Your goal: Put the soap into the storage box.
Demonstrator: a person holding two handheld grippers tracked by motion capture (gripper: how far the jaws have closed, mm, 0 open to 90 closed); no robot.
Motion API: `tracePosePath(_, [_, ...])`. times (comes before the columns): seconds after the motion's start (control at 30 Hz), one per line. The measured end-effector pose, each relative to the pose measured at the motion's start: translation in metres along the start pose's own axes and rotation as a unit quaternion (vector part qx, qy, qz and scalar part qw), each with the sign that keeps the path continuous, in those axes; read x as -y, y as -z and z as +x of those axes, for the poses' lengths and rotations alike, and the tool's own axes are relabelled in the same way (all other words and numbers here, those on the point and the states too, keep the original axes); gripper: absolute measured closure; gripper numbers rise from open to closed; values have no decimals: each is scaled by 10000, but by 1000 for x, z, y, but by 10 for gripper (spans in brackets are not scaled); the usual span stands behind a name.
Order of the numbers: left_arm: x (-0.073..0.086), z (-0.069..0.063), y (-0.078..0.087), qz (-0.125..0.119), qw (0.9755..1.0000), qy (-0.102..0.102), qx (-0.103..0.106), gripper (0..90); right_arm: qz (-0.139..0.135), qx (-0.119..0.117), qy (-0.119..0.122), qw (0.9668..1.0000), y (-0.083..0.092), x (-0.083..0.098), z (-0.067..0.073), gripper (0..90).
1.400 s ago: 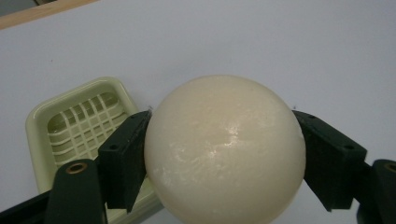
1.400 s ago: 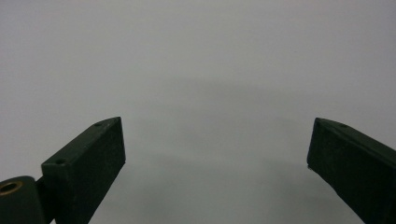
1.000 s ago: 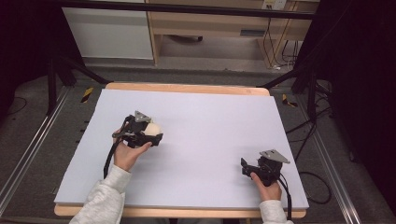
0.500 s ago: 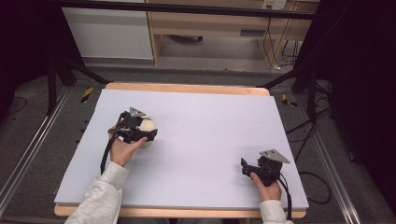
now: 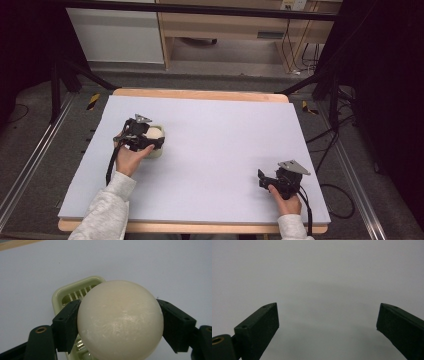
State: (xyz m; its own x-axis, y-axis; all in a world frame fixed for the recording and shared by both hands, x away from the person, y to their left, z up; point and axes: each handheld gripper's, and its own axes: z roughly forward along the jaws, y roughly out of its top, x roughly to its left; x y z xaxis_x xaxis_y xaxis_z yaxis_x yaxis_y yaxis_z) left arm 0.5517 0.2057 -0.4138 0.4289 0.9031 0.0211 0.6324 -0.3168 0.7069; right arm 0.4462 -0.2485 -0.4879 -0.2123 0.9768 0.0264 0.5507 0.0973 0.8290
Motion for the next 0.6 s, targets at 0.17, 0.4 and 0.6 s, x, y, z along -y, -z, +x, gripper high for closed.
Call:
tracePosePath(0.17, [1, 7, -2, -13, 10000, 71, -57, 244, 6, -1, 5, 10000, 0, 0, 0, 47])
tracePosePath(0.4, [1, 12, -5, -34, 9999, 113, -105, 243, 9, -3, 10, 10000, 0, 0, 0, 47])
tracePosePath(0.6, [2, 16, -9, -18, 9998, 148, -144, 243, 8, -2, 12, 10000, 0, 0, 0, 47])
